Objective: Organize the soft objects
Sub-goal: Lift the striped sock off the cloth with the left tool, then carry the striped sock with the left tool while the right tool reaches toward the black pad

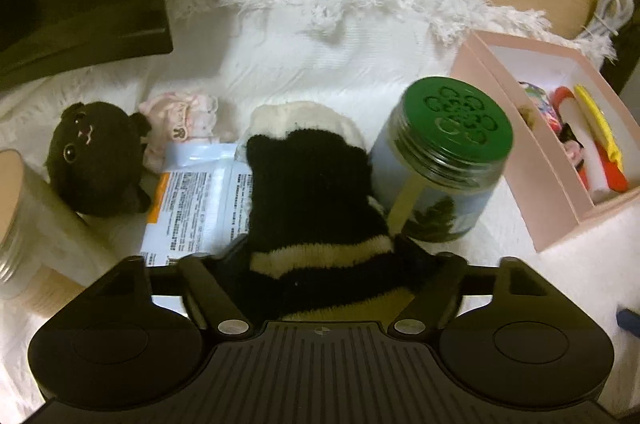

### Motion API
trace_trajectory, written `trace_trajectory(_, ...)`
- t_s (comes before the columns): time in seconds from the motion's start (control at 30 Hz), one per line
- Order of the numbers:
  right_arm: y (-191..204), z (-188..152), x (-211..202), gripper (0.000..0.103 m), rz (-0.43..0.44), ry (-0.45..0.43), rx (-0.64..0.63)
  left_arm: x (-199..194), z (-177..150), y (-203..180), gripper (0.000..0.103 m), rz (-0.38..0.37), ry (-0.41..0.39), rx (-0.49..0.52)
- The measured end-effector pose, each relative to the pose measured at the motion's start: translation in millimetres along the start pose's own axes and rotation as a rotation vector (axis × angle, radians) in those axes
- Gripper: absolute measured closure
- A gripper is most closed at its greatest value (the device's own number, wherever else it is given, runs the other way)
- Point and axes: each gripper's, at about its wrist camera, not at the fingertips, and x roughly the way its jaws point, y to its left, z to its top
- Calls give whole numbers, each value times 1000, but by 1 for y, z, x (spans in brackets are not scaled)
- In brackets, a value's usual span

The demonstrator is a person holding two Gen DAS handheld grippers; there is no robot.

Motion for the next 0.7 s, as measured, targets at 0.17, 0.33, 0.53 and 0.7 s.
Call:
trace_trajectory(0.17, -1, 1, 0, 0, 19, 10, -24, -17, -8, 13, 56, -38, -51, -63)
trace_trajectory(0.33, -2, 6, 3, 0, 41, 41, -48, -55, -15, 33, 80, -47, -116, -137)
trace_trajectory(0.53, -4, 38, -6, 0, 110, 71, -25, -108, -30, 57, 80, -75, -195, -219)
trace_trajectory(0.7, 11, 72, -29, 1, 123, -59, -54, -144, -47, 75, 80, -75, -227, -261)
